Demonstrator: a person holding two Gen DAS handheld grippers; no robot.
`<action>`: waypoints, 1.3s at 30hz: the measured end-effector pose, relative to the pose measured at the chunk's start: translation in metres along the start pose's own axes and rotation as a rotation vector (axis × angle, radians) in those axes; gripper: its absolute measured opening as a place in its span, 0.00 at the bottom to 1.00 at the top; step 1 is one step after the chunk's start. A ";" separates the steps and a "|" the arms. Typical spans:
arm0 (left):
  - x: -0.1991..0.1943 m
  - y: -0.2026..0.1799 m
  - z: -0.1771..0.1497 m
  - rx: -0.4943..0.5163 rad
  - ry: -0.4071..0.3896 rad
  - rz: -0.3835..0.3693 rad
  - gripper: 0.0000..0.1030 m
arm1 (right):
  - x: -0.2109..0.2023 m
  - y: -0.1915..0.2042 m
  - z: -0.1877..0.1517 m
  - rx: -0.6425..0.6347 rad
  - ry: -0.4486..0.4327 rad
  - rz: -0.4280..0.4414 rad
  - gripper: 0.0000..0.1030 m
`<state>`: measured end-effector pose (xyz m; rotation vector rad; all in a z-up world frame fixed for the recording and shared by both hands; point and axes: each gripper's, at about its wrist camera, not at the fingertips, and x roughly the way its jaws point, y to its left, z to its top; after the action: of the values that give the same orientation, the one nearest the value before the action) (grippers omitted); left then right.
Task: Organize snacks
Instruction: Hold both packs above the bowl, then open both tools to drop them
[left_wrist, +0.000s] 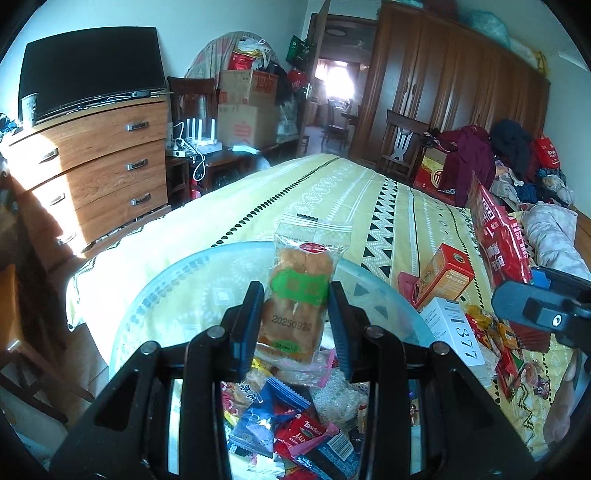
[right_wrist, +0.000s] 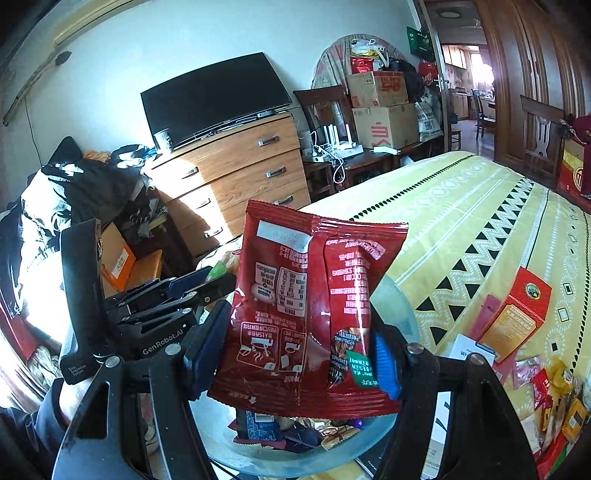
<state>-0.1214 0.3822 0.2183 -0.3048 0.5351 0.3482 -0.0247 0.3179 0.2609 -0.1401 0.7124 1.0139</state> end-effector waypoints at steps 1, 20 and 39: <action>0.000 0.001 0.000 -0.001 0.000 -0.001 0.35 | -0.001 0.000 -0.001 -0.001 0.000 0.001 0.70; 0.007 0.002 -0.001 -0.006 0.021 0.000 0.35 | 0.016 -0.010 -0.007 0.033 0.030 0.034 0.70; 0.011 0.000 -0.002 -0.003 0.039 -0.003 0.35 | 0.025 -0.013 -0.009 0.039 0.043 0.053 0.70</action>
<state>-0.1137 0.3839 0.2104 -0.3161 0.5722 0.3404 -0.0102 0.3245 0.2360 -0.1100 0.7777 1.0496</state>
